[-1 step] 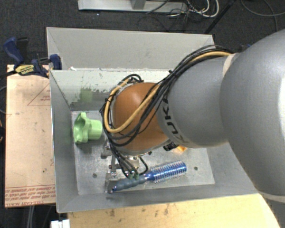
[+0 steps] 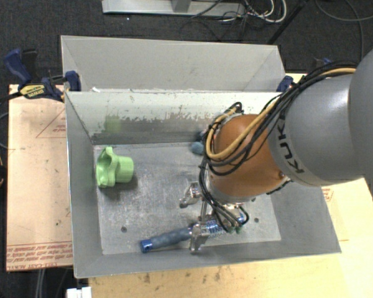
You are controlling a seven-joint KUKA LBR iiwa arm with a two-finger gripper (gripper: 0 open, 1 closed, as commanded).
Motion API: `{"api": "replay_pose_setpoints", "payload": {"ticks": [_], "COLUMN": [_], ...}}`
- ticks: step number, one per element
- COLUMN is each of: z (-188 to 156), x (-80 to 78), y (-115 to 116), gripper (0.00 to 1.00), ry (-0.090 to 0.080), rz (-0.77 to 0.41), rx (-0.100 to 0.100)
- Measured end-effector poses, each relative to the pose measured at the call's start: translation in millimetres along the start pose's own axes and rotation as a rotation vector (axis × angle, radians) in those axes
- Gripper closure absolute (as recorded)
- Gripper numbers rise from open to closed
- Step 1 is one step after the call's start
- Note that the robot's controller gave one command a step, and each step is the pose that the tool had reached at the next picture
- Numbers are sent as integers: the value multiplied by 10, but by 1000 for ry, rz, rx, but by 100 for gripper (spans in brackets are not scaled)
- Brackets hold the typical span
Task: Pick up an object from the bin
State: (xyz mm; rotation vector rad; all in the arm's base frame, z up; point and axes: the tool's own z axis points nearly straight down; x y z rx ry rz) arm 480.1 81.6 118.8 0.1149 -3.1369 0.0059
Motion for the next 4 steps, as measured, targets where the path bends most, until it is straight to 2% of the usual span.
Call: {"api": "replay_pose_setpoints", "payload": {"ticks": [1,2,3,4], "z": [451,429,431,-817], "x": [-130,-136,-196,-337], "y": [-66,-66,-438,-589], "gripper": [0,100,100,100], "ry": [-13,-17,-15,-12], "rz": [12,12,46,25], "rx": [-9,-9,-12,-4]}}
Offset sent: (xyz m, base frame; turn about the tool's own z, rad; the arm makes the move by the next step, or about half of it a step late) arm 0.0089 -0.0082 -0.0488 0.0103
